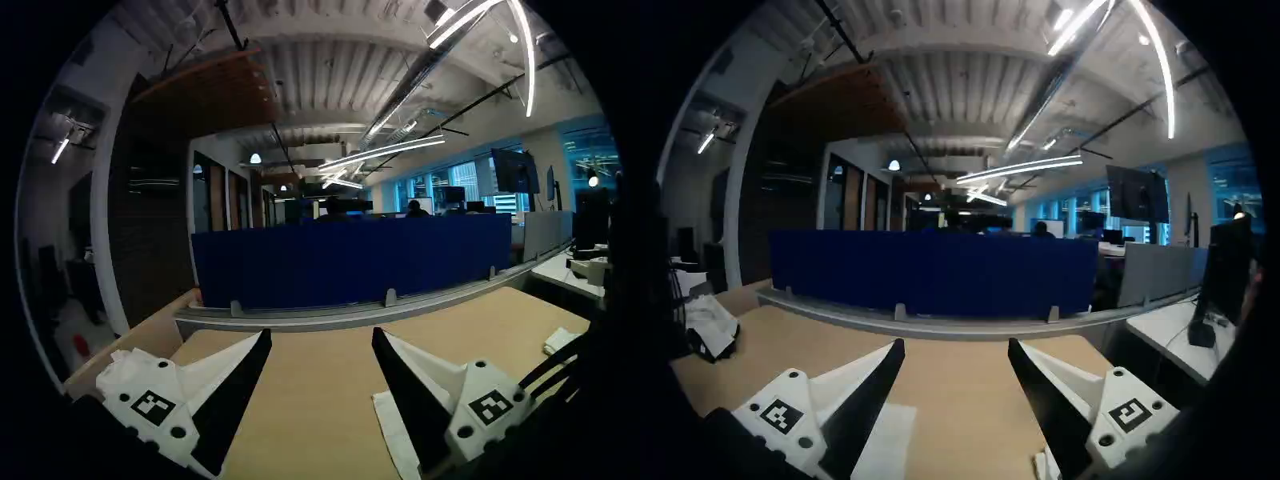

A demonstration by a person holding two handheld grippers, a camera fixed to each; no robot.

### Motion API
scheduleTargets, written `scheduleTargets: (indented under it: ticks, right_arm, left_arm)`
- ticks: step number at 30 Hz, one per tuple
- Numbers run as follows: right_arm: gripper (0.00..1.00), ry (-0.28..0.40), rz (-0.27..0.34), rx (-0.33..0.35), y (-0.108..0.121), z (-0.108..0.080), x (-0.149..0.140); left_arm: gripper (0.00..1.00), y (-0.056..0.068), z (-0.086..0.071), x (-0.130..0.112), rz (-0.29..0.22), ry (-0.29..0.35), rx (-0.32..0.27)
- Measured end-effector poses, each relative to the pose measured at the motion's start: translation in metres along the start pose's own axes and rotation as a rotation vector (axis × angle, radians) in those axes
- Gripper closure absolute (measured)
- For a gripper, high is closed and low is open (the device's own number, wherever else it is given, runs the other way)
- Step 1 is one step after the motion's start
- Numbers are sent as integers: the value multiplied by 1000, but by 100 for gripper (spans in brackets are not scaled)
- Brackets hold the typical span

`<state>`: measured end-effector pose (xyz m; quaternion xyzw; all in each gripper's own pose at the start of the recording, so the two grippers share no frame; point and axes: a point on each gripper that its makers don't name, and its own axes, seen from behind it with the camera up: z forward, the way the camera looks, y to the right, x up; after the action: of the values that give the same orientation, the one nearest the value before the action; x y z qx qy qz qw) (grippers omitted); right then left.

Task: Fold towel

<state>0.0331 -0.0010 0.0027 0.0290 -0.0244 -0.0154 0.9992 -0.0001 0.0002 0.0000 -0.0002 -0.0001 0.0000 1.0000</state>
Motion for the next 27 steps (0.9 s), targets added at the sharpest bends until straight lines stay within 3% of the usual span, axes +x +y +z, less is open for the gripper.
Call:
scheduleTargets:
  ticks: [6,12,18,27]
  right_arm:
    - [0,-61,-79,105,-22,-2,-4]
    - [0,-132,-129,195,-43,-3,-10]
    - [0,-201,-149,267,-55,-3,-23]
    - [0,-319,-167,363,-75,-10,-56]
  left_arm:
    - [7,47,5,-20,16,-55,-103]
    - [7,82,1,-28,33,-110,-230]
    - [7,97,4,-33,42,-142,-292]
    - [7,118,-1,-76,77,-244,-359]
